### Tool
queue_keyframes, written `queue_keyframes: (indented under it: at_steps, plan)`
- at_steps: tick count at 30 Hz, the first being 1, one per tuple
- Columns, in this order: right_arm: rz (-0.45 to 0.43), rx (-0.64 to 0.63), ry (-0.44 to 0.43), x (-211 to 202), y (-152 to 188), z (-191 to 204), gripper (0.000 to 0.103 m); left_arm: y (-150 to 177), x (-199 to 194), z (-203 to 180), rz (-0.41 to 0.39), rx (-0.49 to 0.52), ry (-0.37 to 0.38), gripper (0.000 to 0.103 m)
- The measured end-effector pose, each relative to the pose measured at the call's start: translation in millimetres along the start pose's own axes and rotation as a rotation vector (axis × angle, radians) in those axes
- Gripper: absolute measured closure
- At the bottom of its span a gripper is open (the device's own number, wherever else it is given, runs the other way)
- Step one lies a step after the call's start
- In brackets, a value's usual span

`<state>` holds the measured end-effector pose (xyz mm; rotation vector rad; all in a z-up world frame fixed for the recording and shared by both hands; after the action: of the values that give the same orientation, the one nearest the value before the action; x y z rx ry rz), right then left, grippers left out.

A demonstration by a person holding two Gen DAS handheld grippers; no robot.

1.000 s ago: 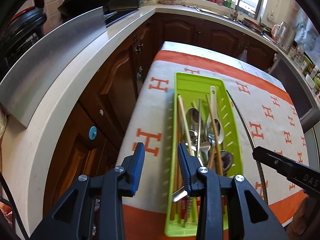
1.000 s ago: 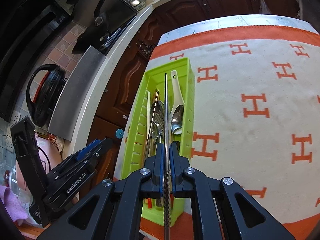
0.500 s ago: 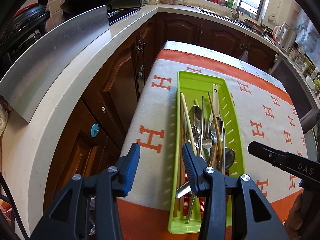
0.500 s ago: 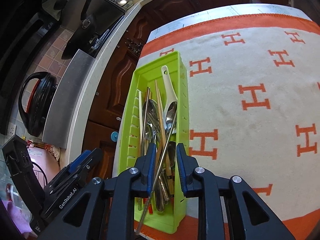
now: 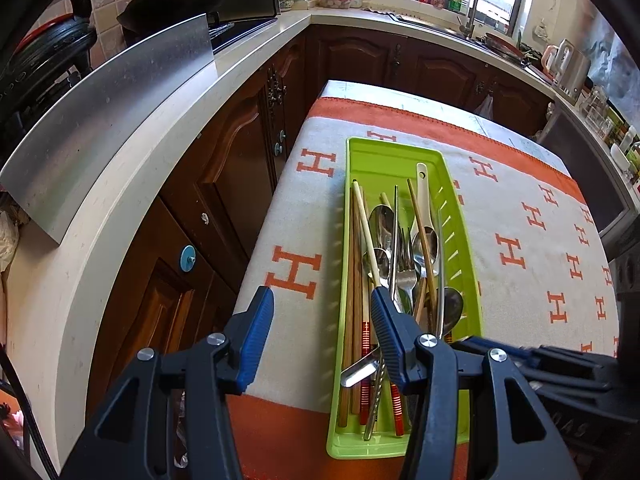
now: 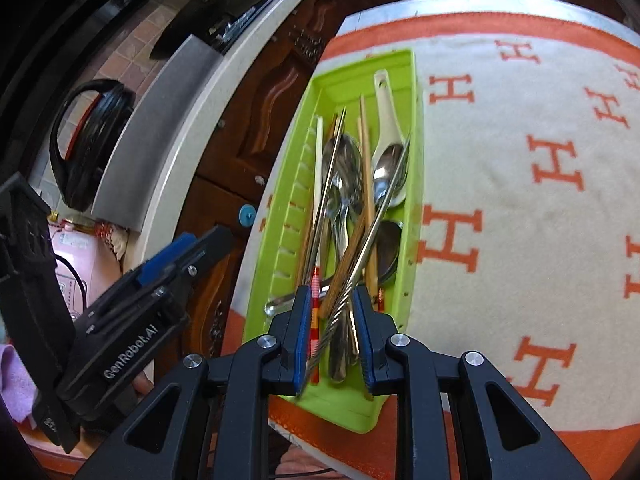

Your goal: Organize utensils

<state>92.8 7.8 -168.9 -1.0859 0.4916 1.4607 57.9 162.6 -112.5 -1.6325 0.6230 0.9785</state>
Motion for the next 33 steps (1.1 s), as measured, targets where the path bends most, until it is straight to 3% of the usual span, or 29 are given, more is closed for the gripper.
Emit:
queue_keyframes:
  at_steps: [5, 13, 18, 25, 33]
  plan:
    - [0.045, -0.018, 0.0, 14.2, 6.4, 5.4, 0.082, 1.9, 0.5, 3.5, 0.009, -0.01, 0.001, 0.054]
    - [0.028, -0.022, 0.02, 11.6, 6.5, 6.2, 0.082, 5.2, 1.3, 3.1, 0.021, -0.011, 0.008, 0.052]
    - [0.015, -0.016, 0.03, 2.8, 8.1, 1.8, 0.082, 11.5, -0.3, -5.6, 0.029, 0.005, 0.019, 0.043]
    - [-0.031, 0.001, 0.052, -19.2, 11.9, -7.6, 0.082, 20.0, -4.7, -21.3, 0.042, 0.033, 0.037, 0.038]
    - [-0.094, 0.028, 0.097, -57.9, 24.6, -32.2, 0.082, 34.3, -15.2, -51.9, 0.039, 0.075, 0.07, 0.023]
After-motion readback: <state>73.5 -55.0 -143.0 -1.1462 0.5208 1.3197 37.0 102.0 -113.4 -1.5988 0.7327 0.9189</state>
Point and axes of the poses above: each gripper's, at about its wrist camera, not at the fingertips, and x roughly the way its jaws point, z to its left, y to its underside, the point moved 2 cm from there along x, roughly the way its jaws point, and after that the axes turned 6 degrees about -x, right-handed, at the moved point
